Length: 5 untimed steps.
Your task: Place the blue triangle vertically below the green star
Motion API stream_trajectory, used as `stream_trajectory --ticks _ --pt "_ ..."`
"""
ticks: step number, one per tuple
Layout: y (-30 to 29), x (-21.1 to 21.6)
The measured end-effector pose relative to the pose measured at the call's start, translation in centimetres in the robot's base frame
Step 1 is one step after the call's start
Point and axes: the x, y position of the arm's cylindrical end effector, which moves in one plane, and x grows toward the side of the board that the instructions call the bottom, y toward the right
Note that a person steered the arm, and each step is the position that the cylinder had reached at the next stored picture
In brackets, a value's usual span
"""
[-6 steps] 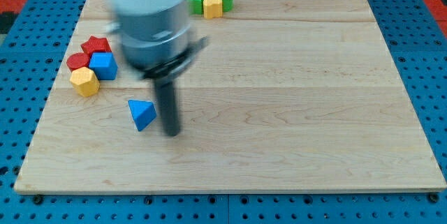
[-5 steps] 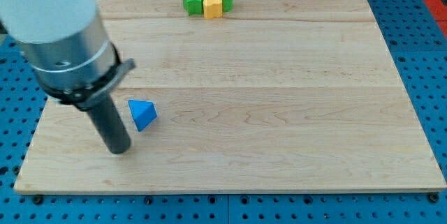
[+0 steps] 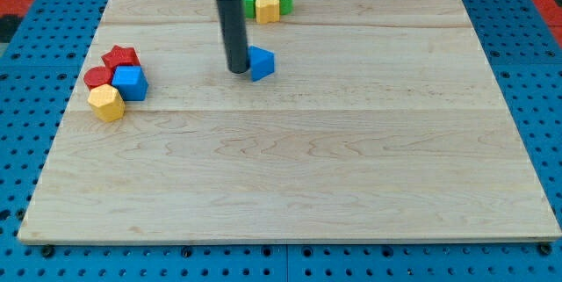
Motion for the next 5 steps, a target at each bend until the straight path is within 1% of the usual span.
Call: stream_trajectory --ticks 1,2,3,4,5 --pt "3.8 1.7" --pt "6.0 5.0" --pt "6.0 -0.4" --pt "-0.5 -6.5" --pt "1.9 -7.0"
